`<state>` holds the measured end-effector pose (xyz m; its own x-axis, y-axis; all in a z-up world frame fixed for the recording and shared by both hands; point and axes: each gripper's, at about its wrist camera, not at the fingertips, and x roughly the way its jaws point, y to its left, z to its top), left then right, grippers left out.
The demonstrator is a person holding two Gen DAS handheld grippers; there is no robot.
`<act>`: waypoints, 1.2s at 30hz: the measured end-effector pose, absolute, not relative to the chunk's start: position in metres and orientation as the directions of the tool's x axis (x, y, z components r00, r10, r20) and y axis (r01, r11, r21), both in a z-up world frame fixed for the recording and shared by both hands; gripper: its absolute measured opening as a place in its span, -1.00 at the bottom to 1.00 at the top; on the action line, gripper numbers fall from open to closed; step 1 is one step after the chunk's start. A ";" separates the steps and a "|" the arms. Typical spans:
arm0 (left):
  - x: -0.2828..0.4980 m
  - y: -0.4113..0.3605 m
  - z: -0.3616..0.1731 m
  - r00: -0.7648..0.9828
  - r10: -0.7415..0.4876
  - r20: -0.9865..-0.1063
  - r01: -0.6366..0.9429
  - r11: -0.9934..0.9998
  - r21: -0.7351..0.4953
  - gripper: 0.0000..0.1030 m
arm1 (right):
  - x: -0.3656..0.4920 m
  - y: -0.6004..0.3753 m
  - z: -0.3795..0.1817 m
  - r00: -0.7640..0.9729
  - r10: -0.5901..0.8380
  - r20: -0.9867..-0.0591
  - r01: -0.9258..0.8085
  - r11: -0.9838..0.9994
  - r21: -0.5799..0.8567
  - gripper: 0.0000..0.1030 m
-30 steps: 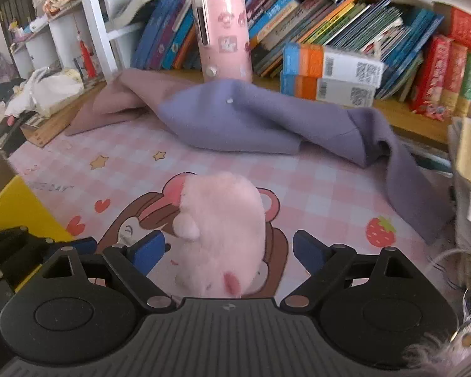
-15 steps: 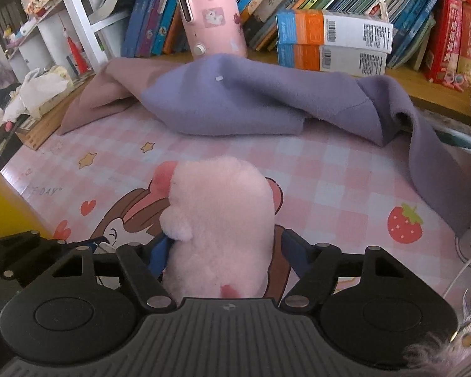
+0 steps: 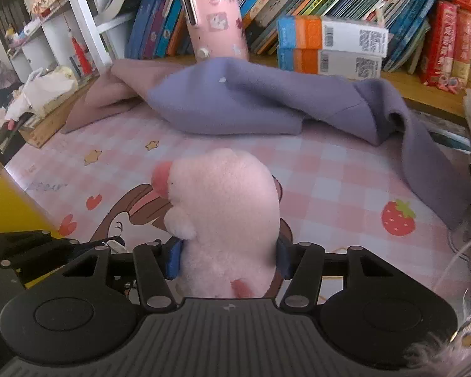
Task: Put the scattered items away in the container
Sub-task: 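Lift and carry the white plug and pink pig over the yellow box with both tools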
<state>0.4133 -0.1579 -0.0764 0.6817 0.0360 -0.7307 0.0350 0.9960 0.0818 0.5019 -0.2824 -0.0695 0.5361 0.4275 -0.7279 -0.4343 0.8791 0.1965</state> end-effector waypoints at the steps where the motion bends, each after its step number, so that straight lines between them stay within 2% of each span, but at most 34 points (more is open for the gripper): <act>1: 0.410 -0.158 -0.072 0.685 0.030 -0.728 0.037 0.996 0.076 -0.54 | 0.498 -0.285 -0.067 0.542 0.426 -0.724 -0.431 0.881 0.196 0.03; 10: 0.365 -0.157 -0.037 0.719 -0.037 -0.694 0.066 0.998 0.015 -0.54 | 0.455 -0.303 -0.037 0.580 0.431 -0.691 -0.429 0.883 0.190 0.03; 26: 0.257 -0.125 0.019 0.790 -0.203 -0.579 0.184 0.979 -0.093 -0.54 | 0.335 -0.308 0.020 0.661 0.393 -0.639 -0.429 0.897 0.108 0.03; 36: 0.201 -0.099 0.031 0.793 -0.292 -0.535 0.253 0.956 -0.148 -0.54 | 0.253 -0.298 0.038 0.710 0.346 -0.614 -0.366 0.926 0.099 0.03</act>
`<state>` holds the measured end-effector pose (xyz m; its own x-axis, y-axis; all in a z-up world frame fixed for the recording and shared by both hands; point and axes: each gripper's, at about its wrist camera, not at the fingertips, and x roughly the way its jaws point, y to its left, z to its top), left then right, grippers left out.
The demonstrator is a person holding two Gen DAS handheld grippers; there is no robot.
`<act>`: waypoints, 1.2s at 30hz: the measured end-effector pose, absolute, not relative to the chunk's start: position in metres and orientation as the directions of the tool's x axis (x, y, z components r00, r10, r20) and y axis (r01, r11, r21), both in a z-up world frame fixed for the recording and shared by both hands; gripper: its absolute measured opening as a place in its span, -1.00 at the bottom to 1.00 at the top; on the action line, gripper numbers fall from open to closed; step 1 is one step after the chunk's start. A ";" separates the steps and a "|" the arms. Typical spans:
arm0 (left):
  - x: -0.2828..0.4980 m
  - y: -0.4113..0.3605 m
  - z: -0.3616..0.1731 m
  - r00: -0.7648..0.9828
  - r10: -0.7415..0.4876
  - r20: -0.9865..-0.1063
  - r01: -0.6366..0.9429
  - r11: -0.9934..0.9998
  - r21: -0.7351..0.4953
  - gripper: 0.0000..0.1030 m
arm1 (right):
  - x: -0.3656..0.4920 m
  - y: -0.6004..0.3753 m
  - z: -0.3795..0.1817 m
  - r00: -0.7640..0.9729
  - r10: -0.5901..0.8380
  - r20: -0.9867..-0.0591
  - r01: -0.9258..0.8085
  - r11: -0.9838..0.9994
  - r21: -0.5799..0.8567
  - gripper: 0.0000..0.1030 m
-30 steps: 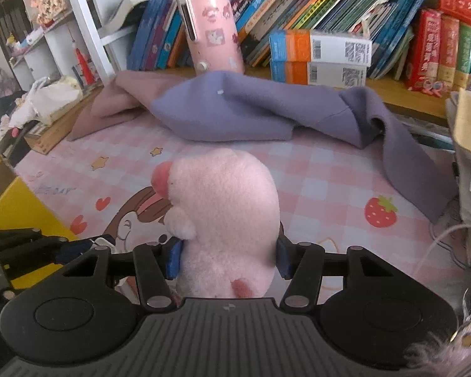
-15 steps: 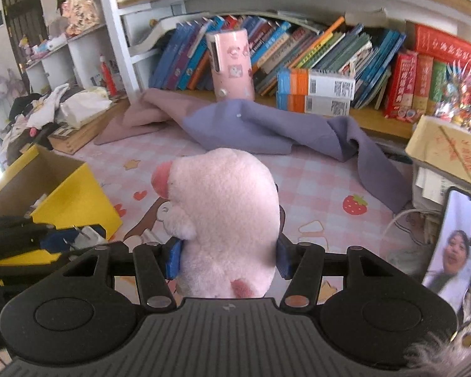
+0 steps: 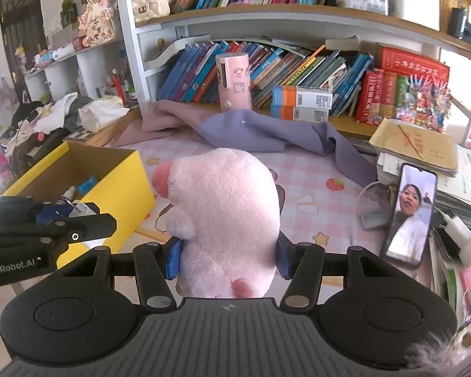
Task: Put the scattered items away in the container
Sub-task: 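Lift and carry the white plug and pink pig over the yellow box with both tools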
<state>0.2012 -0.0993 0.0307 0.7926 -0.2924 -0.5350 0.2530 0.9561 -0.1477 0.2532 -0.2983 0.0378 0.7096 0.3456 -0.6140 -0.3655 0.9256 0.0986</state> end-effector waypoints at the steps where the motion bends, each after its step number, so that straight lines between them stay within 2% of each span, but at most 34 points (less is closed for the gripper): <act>1: 0.196 -0.097 0.031 0.794 -0.297 -0.530 0.259 0.955 -0.146 -0.54 | 0.245 -0.297 0.038 0.714 0.339 -0.612 -0.358 0.929 0.097 0.03; 17: 0.092 -0.037 0.025 0.797 -0.332 -0.504 0.292 0.943 -0.161 -0.54 | 0.127 -0.241 0.033 0.752 0.243 -0.612 -0.276 0.960 0.043 0.03; 36: 0.000 0.005 0.017 0.770 -0.338 -0.541 0.299 0.940 -0.161 -0.54 | 0.007 -0.195 0.022 0.731 0.213 -0.648 -0.243 0.969 0.044 0.03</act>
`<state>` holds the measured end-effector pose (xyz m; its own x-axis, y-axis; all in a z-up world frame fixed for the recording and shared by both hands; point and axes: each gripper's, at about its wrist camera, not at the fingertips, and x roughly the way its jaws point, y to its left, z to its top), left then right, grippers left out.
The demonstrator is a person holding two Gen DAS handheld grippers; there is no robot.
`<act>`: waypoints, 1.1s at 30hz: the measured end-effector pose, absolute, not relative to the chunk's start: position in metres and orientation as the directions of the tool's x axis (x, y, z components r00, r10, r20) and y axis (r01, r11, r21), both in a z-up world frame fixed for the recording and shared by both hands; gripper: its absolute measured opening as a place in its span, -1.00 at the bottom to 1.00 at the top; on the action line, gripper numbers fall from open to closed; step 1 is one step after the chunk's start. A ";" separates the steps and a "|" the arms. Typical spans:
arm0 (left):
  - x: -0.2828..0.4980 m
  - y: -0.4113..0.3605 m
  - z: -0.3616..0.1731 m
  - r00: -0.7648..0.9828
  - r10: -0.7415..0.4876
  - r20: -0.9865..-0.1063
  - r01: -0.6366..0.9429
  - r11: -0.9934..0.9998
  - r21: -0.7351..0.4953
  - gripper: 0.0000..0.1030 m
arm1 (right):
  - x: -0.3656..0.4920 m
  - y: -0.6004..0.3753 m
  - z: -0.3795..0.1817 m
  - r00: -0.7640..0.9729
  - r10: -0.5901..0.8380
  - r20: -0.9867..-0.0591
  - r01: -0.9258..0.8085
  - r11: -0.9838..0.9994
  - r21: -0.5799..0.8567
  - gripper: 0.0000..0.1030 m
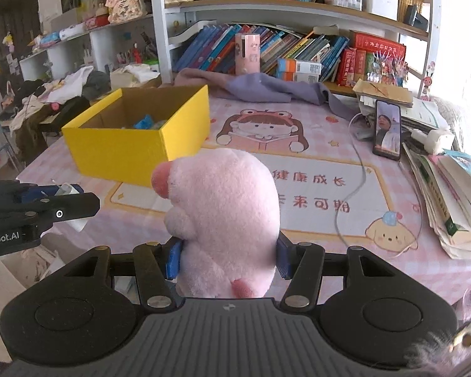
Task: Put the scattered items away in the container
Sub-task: 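Lift and carry the white plug and pink pig over the yellow box with both tools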
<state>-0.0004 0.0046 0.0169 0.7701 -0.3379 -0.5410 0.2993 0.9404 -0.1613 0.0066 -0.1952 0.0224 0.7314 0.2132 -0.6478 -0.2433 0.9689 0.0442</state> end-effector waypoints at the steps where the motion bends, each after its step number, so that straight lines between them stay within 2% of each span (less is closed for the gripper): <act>1: -0.002 0.007 0.017 0.772 -0.334 -0.541 0.293 0.942 -0.162 -0.54 | 0.004 -0.193 0.022 0.728 0.217 -0.651 -0.249 0.968 0.045 0.03; 19: -0.032 0.061 0.014 0.805 -0.226 -0.549 0.148 0.972 -0.182 -0.54 | -0.015 -0.133 0.015 0.623 0.362 -0.693 -0.455 0.889 0.056 0.03; 33: -0.031 0.111 0.018 0.832 -0.084 -0.548 -0.015 0.985 -0.175 -0.54 | -0.001 -0.080 0.016 0.535 0.474 -0.699 -0.628 0.777 0.046 0.03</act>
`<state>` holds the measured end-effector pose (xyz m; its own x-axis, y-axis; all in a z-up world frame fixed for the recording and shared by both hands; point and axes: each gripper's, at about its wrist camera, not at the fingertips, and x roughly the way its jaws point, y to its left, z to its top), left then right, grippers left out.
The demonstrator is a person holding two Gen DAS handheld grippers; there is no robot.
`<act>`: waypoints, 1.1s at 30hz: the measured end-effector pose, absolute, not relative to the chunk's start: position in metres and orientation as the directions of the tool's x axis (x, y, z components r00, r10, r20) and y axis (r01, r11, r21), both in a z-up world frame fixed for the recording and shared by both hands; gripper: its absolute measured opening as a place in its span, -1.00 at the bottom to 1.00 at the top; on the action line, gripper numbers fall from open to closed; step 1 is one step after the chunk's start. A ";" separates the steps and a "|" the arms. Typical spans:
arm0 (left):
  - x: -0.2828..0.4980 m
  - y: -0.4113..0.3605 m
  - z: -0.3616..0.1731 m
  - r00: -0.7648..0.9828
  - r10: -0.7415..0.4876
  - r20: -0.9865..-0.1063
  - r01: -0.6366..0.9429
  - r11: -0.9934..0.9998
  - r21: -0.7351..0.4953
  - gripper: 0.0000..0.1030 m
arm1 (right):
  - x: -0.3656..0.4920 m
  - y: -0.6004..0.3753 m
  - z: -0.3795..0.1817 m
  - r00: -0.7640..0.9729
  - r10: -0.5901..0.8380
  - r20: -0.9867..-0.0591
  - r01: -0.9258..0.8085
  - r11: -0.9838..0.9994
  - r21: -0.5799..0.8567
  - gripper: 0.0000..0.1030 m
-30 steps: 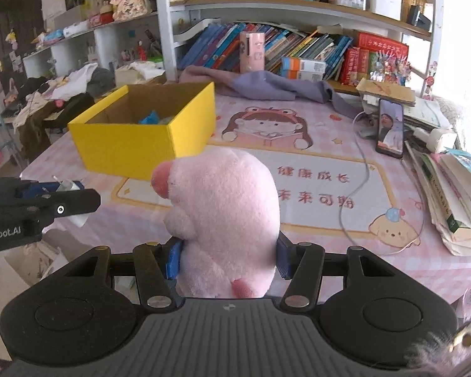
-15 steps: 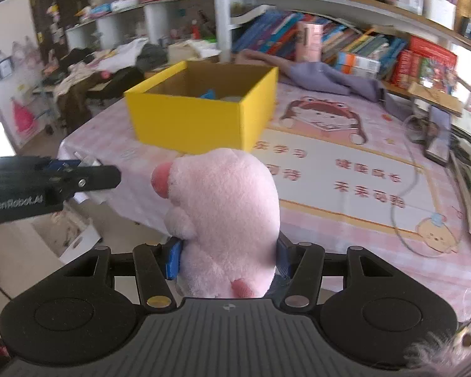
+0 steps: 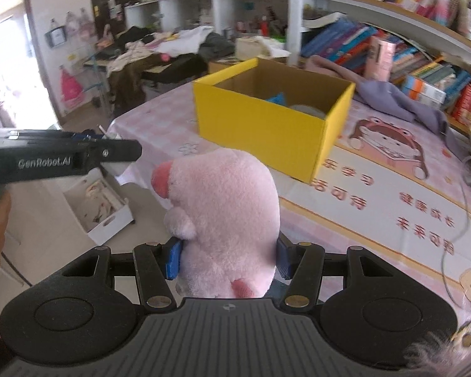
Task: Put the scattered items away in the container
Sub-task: 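Lift and carry the white plug and pink pig over the yellow box with both tools, then open both tools to drop the white plug and pink pig into the yellow box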
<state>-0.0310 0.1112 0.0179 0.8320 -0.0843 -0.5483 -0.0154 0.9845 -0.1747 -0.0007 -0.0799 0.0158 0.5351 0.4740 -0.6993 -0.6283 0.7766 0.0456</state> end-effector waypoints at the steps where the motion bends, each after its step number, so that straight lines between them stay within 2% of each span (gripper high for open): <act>1: -0.030 0.113 0.018 0.832 -0.079 -0.549 -0.021 0.985 -0.174 -0.54 | 0.001 -0.077 0.015 0.527 0.482 -0.700 -0.640 0.767 0.046 0.03; 10: -0.003 0.131 0.022 0.838 -0.021 -0.545 -0.080 0.984 -0.161 -0.54 | 0.030 -0.060 0.014 0.488 0.557 -0.672 -0.716 0.696 0.056 0.03; 23: 0.115 0.129 0.061 0.886 -0.022 -0.464 -0.023 0.996 -0.090 -0.54 | 0.151 -0.058 0.066 0.644 0.596 -0.480 -0.665 0.746 0.035 0.03; 28: 0.169 0.124 0.065 0.888 -0.034 -0.459 0.009 0.998 -0.058 -0.54 | 0.204 -0.048 0.065 0.678 0.553 -0.484 -0.646 0.763 -0.033 0.03; 33: 0.224 0.121 0.048 0.856 -0.054 -0.514 0.031 0.998 -0.054 -0.54 | 0.255 -0.033 0.042 0.658 0.514 -0.550 -0.651 0.756 -0.072 0.03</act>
